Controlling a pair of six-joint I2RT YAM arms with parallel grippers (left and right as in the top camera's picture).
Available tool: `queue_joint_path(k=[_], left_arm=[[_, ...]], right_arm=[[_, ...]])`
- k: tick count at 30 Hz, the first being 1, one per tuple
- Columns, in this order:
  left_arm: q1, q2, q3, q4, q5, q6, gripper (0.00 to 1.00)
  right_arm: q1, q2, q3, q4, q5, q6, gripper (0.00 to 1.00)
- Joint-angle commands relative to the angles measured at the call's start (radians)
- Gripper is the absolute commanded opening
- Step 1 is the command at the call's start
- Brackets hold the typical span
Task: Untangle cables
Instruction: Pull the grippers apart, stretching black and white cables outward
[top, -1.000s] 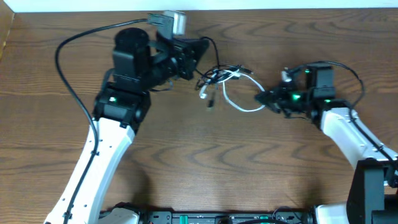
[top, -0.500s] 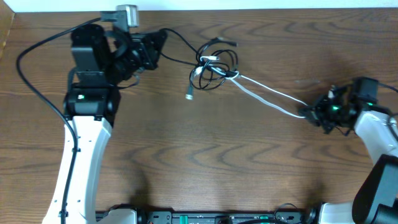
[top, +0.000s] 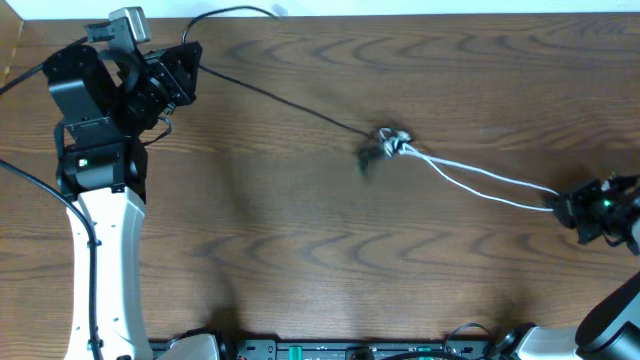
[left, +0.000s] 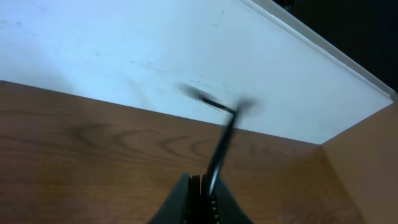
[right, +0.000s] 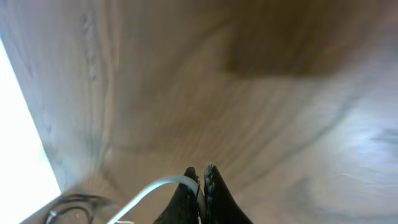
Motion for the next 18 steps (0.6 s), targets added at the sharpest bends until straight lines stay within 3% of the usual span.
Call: queue_joint_path(k=[1, 9, 18], left_arm=[[0.016, -0.025, 0.008, 0.012, -0.038, 0.002, 0.08], [0.027, -0.025, 0.008, 0.011, -0.087, 0.010, 0.08], [0.107, -0.025, 0.008, -0.001, -0.095, 0.053, 0.08]], right_arm=[[-0.035, 0.000, 0.002, -0.005, 0.039, -0.039, 0.01], [-0.080, 0.000, 0.002, -0.003, 0.067, -0.038, 0.01], [-0.238, 0.000, 0.002, -0.020, 0.066, -0.039, 0.01]])
